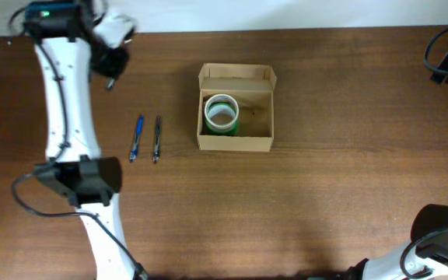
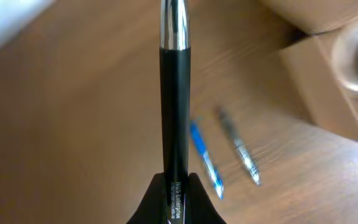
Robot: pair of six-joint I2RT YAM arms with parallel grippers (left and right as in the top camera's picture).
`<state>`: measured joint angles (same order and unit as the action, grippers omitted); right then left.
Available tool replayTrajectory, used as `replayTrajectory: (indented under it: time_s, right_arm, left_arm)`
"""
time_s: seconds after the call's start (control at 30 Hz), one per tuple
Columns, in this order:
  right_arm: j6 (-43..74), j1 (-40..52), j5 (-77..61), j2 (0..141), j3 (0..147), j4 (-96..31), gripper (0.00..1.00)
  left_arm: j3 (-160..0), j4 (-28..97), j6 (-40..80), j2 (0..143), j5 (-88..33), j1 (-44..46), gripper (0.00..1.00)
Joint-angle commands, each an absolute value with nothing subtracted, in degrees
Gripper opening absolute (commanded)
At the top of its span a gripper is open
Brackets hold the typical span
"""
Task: Pack container
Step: 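Carry black pen into the box and release it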
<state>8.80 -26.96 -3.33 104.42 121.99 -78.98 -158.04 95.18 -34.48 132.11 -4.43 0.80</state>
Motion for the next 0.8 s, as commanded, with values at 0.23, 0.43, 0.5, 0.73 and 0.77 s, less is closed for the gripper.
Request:
replayTrajectory:
  time_s: [0.23,0.43,0.5,0.73,0.77]
  right_arm:
    - [8.88,-27.03,-3.88,104.64,122.13,-78.87,0.99]
    - [8.88,-27.03,-3.88,104.64,122.13,-78.87,0.99]
    - [8.88,-27.03,-3.88,104.64,122.13,-78.87,0.99]
    - [8.88,-27.03,-3.88,104.64,122.13,-78.87,0.99]
    - [8.88,-27.03,-3.88,104.64,122.13,-78.87,0.99]
  left_arm:
    - [-159.37,96.68,-61.41,136.05,-8.16,25.89,0.02]
    - [-155.35,96.68,-61.41,140.46,-8.19,28.51,0.02]
    - [-153.29,96.68,-61.39,141.75,-8.14,28.51,0.02]
    - [-143.81,95.53,-61.41,143.48,-8.16,28.51,0.02]
    - [-142.28,94.91,-61.41,143.48,-8.16,28.51,0.02]
